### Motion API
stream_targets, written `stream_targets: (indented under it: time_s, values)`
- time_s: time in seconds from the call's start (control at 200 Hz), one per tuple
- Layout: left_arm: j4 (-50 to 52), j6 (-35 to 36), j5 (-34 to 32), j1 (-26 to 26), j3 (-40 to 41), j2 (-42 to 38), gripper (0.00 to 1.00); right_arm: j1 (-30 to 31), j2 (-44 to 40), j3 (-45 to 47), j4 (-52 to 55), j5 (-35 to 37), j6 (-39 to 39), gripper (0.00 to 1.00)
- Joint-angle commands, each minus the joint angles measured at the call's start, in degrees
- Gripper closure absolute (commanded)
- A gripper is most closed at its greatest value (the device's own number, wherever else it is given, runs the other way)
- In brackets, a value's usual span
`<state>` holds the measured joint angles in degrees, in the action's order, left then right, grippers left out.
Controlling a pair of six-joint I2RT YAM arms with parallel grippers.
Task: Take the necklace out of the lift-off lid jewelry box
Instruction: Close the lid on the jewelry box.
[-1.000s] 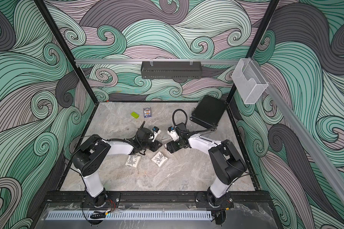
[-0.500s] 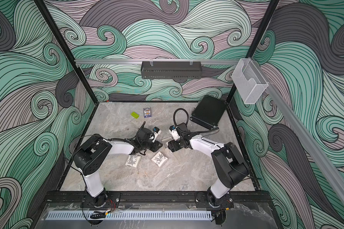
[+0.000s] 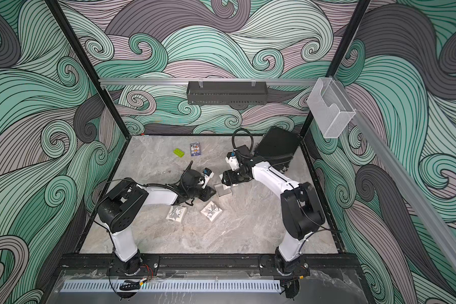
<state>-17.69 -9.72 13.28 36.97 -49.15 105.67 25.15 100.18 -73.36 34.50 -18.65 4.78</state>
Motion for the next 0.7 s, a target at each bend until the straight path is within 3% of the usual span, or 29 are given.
stream_targets:
  time_s: [0.0,0.695]
  values:
    - [-1.77,0.79,-0.46,-0.23,-1.12,0.2,0.62,-0.17,3.01,-2.62,7.42,-3.92,0.35,0.3]
    - [-3.49,1.63,-1.74,-0.23,-0.36,0.21,0.63,-2.03,11.15,-8.41,9.78,-9.09,0.5,0.28]
